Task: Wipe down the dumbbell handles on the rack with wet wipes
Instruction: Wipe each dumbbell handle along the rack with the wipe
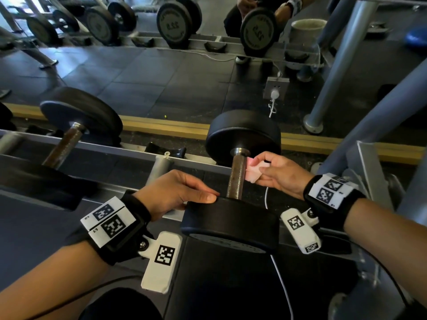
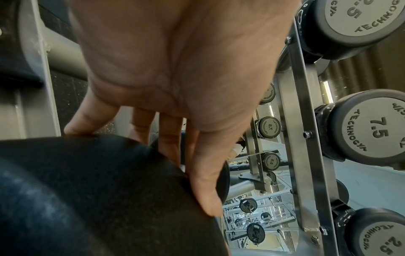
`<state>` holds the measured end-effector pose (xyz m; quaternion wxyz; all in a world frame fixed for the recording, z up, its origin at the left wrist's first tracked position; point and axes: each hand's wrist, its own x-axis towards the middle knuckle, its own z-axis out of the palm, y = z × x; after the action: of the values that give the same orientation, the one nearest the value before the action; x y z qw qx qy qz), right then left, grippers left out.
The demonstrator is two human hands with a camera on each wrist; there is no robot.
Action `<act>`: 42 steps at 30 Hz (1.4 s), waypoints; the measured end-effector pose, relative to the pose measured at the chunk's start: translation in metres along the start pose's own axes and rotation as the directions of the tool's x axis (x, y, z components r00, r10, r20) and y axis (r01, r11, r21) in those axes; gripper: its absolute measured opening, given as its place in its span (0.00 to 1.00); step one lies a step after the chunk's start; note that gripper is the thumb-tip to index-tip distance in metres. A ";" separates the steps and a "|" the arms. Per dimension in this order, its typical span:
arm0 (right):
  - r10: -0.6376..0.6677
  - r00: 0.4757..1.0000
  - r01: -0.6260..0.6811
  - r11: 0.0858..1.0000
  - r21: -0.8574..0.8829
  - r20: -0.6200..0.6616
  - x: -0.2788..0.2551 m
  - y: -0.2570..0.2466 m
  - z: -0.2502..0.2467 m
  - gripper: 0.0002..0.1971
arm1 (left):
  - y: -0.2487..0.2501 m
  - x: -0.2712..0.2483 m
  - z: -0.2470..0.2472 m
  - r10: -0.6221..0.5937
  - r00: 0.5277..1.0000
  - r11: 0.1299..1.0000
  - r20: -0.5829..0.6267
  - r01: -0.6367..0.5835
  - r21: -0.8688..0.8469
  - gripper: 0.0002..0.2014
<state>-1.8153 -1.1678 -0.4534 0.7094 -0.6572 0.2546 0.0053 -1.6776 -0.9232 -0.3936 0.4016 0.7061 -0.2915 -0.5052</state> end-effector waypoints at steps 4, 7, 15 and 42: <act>0.028 0.997 -0.027 1.000 -0.016 0.072 -0.006 0.008 -0.001 0.14 | 0.000 -0.001 0.000 0.005 1.000 0.999 -0.005 -0.005 -0.033 0.08; 0.127 0.970 -0.121 0.992 -0.038 0.209 -0.016 0.019 0.001 0.12 | 0.000 0.000 0.000 0.006 1.000 0.999 -0.006 -0.006 -0.032 0.09; 0.034 0.999 -0.035 0.982 0.183 0.006 0.009 0.002 0.002 0.13 | -0.004 0.001 0.000 0.011 1.000 0.999 -0.013 -0.011 -0.032 0.10; -0.029 0.999 0.050 0.804 -0.593 0.046 -0.048 -0.069 0.026 0.11 | 0.001 -0.002 0.005 0.073 0.996 0.995 -0.059 -0.077 -0.070 0.15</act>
<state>-1.8246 -1.1369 -0.3712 0.4727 -0.8509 0.2142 0.0811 -1.6833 -0.9229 -0.3928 0.4536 0.6936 -0.2879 -0.4799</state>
